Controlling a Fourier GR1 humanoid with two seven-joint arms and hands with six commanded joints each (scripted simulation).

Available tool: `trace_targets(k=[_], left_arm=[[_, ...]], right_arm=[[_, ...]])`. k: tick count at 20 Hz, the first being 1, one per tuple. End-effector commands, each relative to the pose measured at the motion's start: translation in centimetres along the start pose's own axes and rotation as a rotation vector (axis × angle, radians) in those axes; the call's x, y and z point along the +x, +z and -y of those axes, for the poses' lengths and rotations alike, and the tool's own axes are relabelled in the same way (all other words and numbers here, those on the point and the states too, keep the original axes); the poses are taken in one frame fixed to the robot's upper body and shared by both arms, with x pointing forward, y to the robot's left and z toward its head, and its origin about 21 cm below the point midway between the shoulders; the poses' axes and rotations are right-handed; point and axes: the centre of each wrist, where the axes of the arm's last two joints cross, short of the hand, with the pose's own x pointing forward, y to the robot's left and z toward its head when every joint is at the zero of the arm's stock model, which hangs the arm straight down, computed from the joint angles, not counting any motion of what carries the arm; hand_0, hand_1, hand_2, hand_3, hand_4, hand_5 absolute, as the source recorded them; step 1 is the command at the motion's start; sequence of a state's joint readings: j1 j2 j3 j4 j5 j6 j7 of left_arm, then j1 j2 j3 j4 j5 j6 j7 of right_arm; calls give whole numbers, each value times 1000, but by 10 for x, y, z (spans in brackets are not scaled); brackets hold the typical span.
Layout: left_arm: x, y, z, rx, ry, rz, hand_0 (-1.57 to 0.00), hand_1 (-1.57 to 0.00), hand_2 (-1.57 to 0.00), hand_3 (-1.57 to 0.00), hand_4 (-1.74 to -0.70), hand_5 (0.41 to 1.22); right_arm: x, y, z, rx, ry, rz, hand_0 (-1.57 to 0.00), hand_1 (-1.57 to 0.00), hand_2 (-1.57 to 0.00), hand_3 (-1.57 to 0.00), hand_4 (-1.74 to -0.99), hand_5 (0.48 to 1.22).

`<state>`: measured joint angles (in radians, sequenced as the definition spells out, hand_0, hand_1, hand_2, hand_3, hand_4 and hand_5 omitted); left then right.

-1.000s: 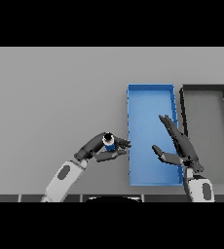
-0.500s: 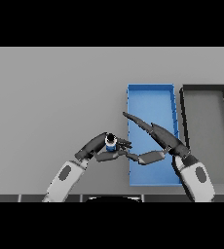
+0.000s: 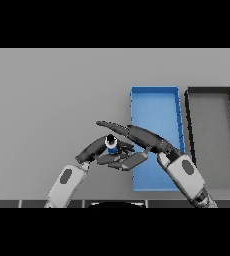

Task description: Pick up the blue pipe and place it into the blue bin.

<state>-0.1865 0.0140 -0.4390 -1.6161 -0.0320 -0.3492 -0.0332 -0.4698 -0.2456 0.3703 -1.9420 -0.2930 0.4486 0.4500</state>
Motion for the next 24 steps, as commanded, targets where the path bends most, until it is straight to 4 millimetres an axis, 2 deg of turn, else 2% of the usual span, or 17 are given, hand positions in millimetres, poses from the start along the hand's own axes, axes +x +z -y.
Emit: trace_targets(k=[1, 3, 5, 6, 7, 10, 13, 15, 18, 21, 24], left_arm=[[-2, -1, 1, 11, -11, -15, -1571, -1571, -1571, -1571, -1470, 1221], [-1, 0, -2, 18, -31, -10, -1571, -1571, -1571, -1571, -1469, 1221], [-3, 1, -1, 18, -31, -23, -1571, -1571, -1571, -1571, -1465, 1221], [-5, 3, -2, 18, -35, -38, -1571, -1571, -1571, -1571, -1462, 1221], [-4, 1, -1, 18, -24, -21, -1571, -1571, -1571, -1571, -1517, 1221], [1, 3, -1, 28, -48, -71, -1571, -1571, -1571, -1571, -1622, 1221], [-1, -1, -2, 24, -5, -47, -1571, -1571, -1571, -1523, -1677, 1221], [-1, -1, -1, 21, 22, -37, -1571, -1571, -1571, -1502, -1699, 1221], [0, -1, -2, 13, 29, -27, -1571, -1571, -1571, -1441, -1718, 1221], [0, -2, -4, 16, 12, -22, -1571, -1571, -1571, -1433, -1728, 1221], [2, 0, -4, 28, 0, -23, -1571, -1571, -1571, -1422, -1731, 1221]], right_arm=[[-1, -5, -1, 14, -2, -12, -16, -25, -77, 1, -1196, 526], [0, -14, 3, 30, 9, -19, -27, -39, -91, 1, -1184, 516], [1, -28, 1, 61, 16, -29, -69, -108, -166, -44, -1204, 497], [-1, -32, 2, 72, 21, -40, -168, -218, -261, -128, -1233, 487], [1, -36, 4, 84, 19, -26, -323, -362, -377, -242, -1278, 485], [0, -41, 3, 105, 10, 2, -876, -877, -910, -762, -1467, 518], [-1, -45, -6, 103, -37, 20, -1215, -1215, -1233, -1021, -1581, 650], [-4, -46, -8, 114, -63, 62, -1343, -1343, -1354, -1186, -1628, 856], [-3, -47, -13, 114, -38, 93, -1454, -1454, -1460, -1357, -1680, 1034], [-4, -48, -16, 111, -34, 123, -1511, -1511, -1514, -1462, -1710, 1125], [-3, -48, -19, 80, -61, 120, -1540, -1540, -1542, -1515, -1725, 1172]])
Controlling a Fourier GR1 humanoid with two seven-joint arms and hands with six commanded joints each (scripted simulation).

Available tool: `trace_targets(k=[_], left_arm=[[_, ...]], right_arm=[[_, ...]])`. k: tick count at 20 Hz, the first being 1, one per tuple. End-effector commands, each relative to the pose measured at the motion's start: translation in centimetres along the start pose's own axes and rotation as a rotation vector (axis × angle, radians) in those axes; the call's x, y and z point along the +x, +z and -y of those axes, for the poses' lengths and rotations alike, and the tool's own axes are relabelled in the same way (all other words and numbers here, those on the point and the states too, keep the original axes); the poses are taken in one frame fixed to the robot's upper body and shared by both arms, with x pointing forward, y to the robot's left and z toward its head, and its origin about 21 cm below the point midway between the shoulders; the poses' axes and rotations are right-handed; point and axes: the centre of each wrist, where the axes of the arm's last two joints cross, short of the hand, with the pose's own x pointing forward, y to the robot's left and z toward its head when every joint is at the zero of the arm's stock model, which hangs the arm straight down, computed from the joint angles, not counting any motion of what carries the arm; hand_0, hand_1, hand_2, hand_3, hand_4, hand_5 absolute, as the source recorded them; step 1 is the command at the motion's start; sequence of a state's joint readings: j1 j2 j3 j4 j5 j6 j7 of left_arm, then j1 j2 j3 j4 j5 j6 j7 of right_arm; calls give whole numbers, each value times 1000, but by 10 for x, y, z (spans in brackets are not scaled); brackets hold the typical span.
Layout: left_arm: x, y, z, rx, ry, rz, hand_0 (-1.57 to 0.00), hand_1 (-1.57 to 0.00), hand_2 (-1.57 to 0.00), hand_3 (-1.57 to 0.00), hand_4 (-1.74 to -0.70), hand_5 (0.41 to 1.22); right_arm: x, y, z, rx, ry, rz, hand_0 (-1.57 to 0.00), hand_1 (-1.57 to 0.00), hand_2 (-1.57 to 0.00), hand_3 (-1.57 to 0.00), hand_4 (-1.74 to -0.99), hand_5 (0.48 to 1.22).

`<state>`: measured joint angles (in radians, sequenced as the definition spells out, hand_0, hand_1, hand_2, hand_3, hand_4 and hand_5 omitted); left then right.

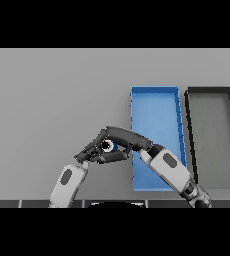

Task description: Pick up the blue pipe and place it into the blue bin.

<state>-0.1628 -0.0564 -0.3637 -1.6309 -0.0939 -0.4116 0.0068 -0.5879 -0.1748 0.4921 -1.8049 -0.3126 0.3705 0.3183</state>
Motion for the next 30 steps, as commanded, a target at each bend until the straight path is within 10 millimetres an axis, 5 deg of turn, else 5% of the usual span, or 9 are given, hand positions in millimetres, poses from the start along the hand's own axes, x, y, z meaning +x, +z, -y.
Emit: trace_targets(k=[1, 2, 3, 7, 11, 14, 18, 23, 30], left_arm=[[-1, -2, -2, 11, -14, 4, -1571, -1571, -1571, -1424, -1730, 1221], [-2, 1, -1, 20, -46, 19, -1571, -1571, -1571, -1454, -1724, 1221], [0, 2, -2, 25, -72, 14, -1462, -1342, -1293, -1166, -1599, 1221], [-2, 7, -8, -68, -101, -21, -598, -549, -529, -477, -1206, 1221], [-2, 9, -8, -51, -110, -89, -244, -224, -216, -195, -1017, 848], [-2, 9, -9, -40, -82, -111, -125, -114, -110, -99, -970, 647], [-3, 8, -9, -23, -95, -127, -50, -46, -45, -40, -947, 513], [-7, 11, -5, -28, -99, -153, -16, -14, -14, -12, -913, 470], [-7, 8, -4, -32, -97, -177, -3, -2, -2, -2, -905, 435]], right_arm=[[-1, 0, 1, -18, 14, -4, -1547, -1547, -1548, -1526, -1728, 1182], [-1, 3, 1, -19, 16, 0, -1551, -1551, -1552, -1535, -1731, 1190], [0, 3, 0, -27, 21, 8, -1555, -1555, -1556, -1542, -1733, 1196], [3, 1, -4, -37, 6, -29, -1565, -1565, -1565, -1559, -1738, 1211], [3, 2, -5, -40, 25, -43, -1568, -1568, -1569, -1566, -1740, 1217], [3, 1, -7, -52, 29, -31, -1570, -1570, -1570, -1569, -1740, 1219], [4, -1, -1, -65, -15, -15, -1570, -1570, -1570, -1570, -1741, 1220], [30, -3, 11, -70, -177, 33, -1571, -1571, -1571, -1571, -1741, 1221], [101, -12, 73, -119, -175, 184, -1571, -1571, -1571, -1571, -1741, 1221]])
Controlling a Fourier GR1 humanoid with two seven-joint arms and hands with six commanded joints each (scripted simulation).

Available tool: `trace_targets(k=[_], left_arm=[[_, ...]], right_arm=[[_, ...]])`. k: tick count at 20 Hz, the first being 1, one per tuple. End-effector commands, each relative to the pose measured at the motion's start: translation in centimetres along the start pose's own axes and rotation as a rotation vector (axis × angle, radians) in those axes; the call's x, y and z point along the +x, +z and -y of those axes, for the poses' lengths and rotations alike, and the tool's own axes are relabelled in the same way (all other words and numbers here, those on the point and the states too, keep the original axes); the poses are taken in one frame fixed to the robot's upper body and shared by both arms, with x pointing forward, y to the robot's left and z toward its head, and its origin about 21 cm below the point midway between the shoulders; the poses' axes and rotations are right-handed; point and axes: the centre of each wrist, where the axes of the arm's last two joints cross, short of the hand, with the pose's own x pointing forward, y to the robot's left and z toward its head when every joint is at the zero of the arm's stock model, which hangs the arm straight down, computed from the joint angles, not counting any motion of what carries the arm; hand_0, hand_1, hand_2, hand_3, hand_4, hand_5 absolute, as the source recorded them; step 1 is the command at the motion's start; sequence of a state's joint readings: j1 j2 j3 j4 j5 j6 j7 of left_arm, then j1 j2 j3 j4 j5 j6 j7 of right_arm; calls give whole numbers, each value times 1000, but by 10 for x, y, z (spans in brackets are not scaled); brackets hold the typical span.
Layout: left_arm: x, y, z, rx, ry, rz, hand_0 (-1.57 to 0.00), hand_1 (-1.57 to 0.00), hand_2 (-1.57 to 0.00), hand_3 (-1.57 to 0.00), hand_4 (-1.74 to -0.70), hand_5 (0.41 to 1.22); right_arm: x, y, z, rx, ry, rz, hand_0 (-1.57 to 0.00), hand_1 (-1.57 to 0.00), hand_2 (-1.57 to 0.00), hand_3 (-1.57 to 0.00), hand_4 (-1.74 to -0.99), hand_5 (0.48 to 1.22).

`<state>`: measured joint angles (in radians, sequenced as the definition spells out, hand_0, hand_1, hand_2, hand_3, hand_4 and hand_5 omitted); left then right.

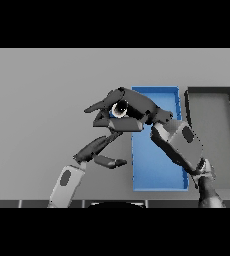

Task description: Pick up the blue pipe and place it into the blue bin.

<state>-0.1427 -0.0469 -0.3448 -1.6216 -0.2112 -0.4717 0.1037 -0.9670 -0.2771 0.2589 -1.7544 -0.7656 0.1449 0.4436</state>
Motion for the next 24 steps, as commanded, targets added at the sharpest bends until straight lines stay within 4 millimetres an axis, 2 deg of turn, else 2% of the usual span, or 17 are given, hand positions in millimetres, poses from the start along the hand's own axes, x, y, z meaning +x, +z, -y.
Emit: trace_targets(k=[1, 3, 5, 8, 9, 12, 15, 19, 21, 24], left_arm=[[1, 2, -2, 6, 0, -3, -2, -2, -2, -1, -905, 433], [3, 3, -4, 5, -7, -8, -1, -1, -1, 0, -898, 430], [1, 7, -3, 9, -8, 4, 0, 0, 0, 0, -890, 425], [1, 6, 0, 4, -8, 4, 0, 0, 0, 1, -886, 412], [2, 6, -5, 12, -17, 3, 1, 1, 1, 1, -882, 411], [1, 5, -7, 13, -31, -5, 1, 1, 1, 1, -871, 415], [2, 9, -11, 15, -35, 12, 1, 1, 1, 1, -865, 419], [-1, 7, -1, 9, -14, -5, 1, 1, 1, 1, -877, 422], [-3, 9, -1, 8, -5, -10, 1, 1, 1, 1, -879, 425], [0, 10, 0, 13, -9, -2, 1, 1, 1, 1, -882, 427]], right_arm=[[11, -1, 12, -75, 27, 29, -1571, -1571, -1571, -1571, -1741, 1221], [30, -4, 32, -183, 87, 27, -1571, -1571, -1571, -1571, -1741, 1221], [33, 2, 55, -278, 101, -6, -1571, -1571, -1571, -1571, -1741, 1221], [25, 14, 86, -394, 129, -71, -1571, -1571, -1571, -1571, -1741, 1221], [22, 24, 98, -439, 150, -110, -1571, -1571, -1571, -1571, -1741, 1221], [4, 55, 115, -541, 112, -185, -1571, -1571, -1571, -1571, -1741, 1221], [-19, 87, 115, -605, 67, -269, -1571, -1571, -1571, -1571, -1741, 1221], [-51, 128, 104, -692, 26, -410, -1571, -1571, -1571, -1571, -1741, 1221], [-68, 141, 95, -746, -20, -477, -1571, -1571, -1571, -1571, -1741, 1221], [-78, 155, 82, -813, -34, -585, -1571, -1571, -1571, -1571, -1741, 1221]])
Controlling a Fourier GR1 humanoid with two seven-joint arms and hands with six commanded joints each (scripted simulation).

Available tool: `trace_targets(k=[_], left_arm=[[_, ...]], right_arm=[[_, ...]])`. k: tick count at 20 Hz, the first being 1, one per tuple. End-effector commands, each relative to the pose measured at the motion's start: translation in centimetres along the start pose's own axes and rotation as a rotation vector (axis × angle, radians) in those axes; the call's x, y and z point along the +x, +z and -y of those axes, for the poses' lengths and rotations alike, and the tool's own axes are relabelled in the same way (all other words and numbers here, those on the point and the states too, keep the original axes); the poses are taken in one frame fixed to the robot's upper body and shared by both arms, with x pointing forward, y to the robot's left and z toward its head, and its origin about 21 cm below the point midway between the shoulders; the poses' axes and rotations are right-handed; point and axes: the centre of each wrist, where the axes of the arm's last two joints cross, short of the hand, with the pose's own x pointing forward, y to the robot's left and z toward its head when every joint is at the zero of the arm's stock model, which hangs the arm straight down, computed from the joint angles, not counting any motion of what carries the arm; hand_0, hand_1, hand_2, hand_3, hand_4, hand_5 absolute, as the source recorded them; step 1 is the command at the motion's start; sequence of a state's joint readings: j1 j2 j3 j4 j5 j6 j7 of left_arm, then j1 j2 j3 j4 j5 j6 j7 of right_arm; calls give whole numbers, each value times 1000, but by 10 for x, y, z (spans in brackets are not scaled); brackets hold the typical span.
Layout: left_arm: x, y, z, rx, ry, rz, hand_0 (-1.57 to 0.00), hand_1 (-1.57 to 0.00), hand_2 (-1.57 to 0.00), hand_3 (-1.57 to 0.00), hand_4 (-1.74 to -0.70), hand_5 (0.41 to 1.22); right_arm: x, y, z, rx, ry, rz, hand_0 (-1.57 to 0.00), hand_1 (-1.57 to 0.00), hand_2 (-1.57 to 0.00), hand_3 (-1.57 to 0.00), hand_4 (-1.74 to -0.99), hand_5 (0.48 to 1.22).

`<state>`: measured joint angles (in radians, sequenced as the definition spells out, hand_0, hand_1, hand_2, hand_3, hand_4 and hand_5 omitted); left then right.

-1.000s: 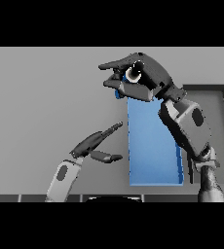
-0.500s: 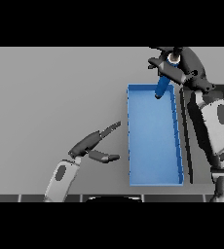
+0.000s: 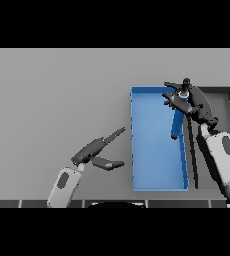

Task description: Pick up the blue pipe and place it into the blue bin.

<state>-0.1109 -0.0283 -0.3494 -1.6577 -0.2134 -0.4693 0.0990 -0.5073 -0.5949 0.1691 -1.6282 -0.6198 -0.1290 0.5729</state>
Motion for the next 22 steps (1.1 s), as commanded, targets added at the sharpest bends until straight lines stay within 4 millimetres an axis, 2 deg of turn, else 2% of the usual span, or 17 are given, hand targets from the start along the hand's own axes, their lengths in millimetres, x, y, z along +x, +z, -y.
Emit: trace_targets(k=[1, 2, 3, 4, 7, 8, 9, 11, 13, 14, 16, 19, 22], left_arm=[[-1, 0, 1, -3, 0, 1, 1, 1, 1, 1, -884, 425], [-1, 1, 1, -5, 0, 9, 1, 1, 1, 1, -887, 423], [0, 0, 4, -7, 1, 4, 1, 1, 1, 1, -888, 422], [3, 0, 2, -3, -3, 3, 1, 1, 1, 1, -887, 420], [0, 4, -3, -6, -8, -5, 1, 1, 1, 1, -883, 421], [0, 2, 2, -11, -5, -3, 1, 1, 1, 1, -883, 421], [-1, 0, 3, -12, -10, -5, 1, 1, 1, 1, -882, 421], [-1, 3, 2, -6, -9, -2, 1, 1, 1, 1, -878, 422], [1, 2, 0, -3, -12, -3, 1, 1, 1, 1, -878, 427], [0, 3, 2, -4, -11, -2, 1, 1, 1, 1, -878, 428], [-2, 5, 1, -8, 2, -10, 1, 1, 1, 1, -881, 429], [0, 7, 0, -3, -3, -7, 1, 1, 1, 1, -886, 428], [2, 4, 0, -1, -6, -10, 1, 1, 1, 1, -885, 427]], right_arm=[[-6, 5, -1, -37, 18, -38, -1571, -1571, -1571, -1571, -1741, 1221], [-13, 8, -3, -62, 20, -69, -1571, -1571, -1571, -1508, -1741, 1221], [-20, 9, -4, -83, 14, -99, -1571, -1571, -1571, -1521, -1741, 1221], [-28, 9, -8, -95, 17, -128, -1571, -1571, -1571, -1255, -1741, 1221], [-50, 2, -8, -151, 74, -243, -1571, -1571, -1571, -908, -1741, 1221], [-57, 1, -6, -179, 82, -290, -1571, -1548, -1571, -847, -1741, 1221], [-63, -2, -7, -190, 85, -335, -1465, -1336, -1339, -788, -1678, 1221], [-65, -2, -5, -191, 118, -405, -937, -855, -856, -504, -1503, 1221], [-68, -4, -6, -152, 171, -449, -599, -547, -548, -322, -1337, 1221], [-66, -8, -9, -117, 220, -462, -479, -437, -438, -258, -1275, 1186], [-63, -7, -11, -59, 335, -471, -306, -279, -280, -164, -1175, 1084], [-65, -9, -10, -20, 406, -509, -156, -143, -143, -84, -1083, 934], [-69, -9, -10, -13, 424, -538, -80, -73, -73, -42, -1063, 846]])
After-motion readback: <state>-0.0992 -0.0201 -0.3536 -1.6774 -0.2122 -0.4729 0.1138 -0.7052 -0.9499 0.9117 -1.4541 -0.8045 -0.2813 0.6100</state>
